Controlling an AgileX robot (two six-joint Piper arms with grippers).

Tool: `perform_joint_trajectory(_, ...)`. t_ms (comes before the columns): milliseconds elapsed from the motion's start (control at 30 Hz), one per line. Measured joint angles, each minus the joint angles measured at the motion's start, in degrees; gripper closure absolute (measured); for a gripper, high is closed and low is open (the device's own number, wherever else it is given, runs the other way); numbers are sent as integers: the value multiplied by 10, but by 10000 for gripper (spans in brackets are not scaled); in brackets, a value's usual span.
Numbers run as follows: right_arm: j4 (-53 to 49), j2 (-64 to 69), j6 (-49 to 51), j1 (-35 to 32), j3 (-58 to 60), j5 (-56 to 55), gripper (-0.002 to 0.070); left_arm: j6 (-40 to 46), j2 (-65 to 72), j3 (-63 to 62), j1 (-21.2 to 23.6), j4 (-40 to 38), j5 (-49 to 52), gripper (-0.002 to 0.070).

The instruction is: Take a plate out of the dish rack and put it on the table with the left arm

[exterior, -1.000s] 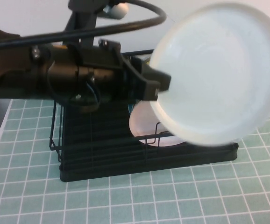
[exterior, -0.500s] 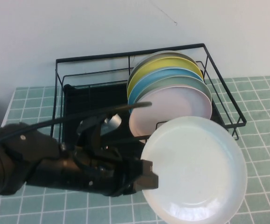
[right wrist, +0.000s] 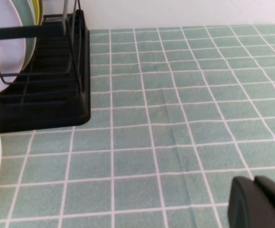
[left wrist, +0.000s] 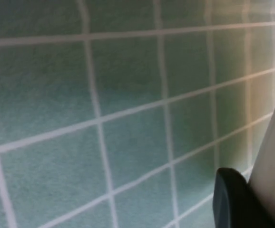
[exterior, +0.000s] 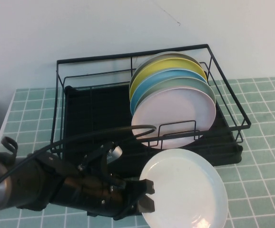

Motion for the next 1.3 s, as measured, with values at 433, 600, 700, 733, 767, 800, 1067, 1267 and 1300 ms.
perform_joint_trajectory(433,0,0,0,0,0,0,678,48,32,-4,0,-13,-2,304)
perform_joint_trajectory(600,0,0,0,0,0,0,678,50,14,-4,27,13,-18,138)
perform_joint_trajectory(700,0,0,0,0,0,0,678,50,-9,-4,59,26,-18,116)
perform_joint_trajectory(733,0,0,0,0,0,0,678,50,-20,-4,71,29,-17,115)
perform_joint_trajectory(767,0,0,0,0,0,0,678,50,-35,-4,82,32,-15,116)
perform_joint_trajectory(800,0,0,0,0,0,0,678,50,-51,-4,91,32,-12,120)
perform_joint_trajectory(1067,0,0,0,0,0,0,678,65,-226,-4,154,70,2,372)
perform_joint_trajectory(1267,0,0,0,0,0,0,678,103,-389,-4,154,196,21,636)
perform_joint_trajectory(1300,0,0,0,0,0,0,678,100,-417,-4,154,226,22,650)
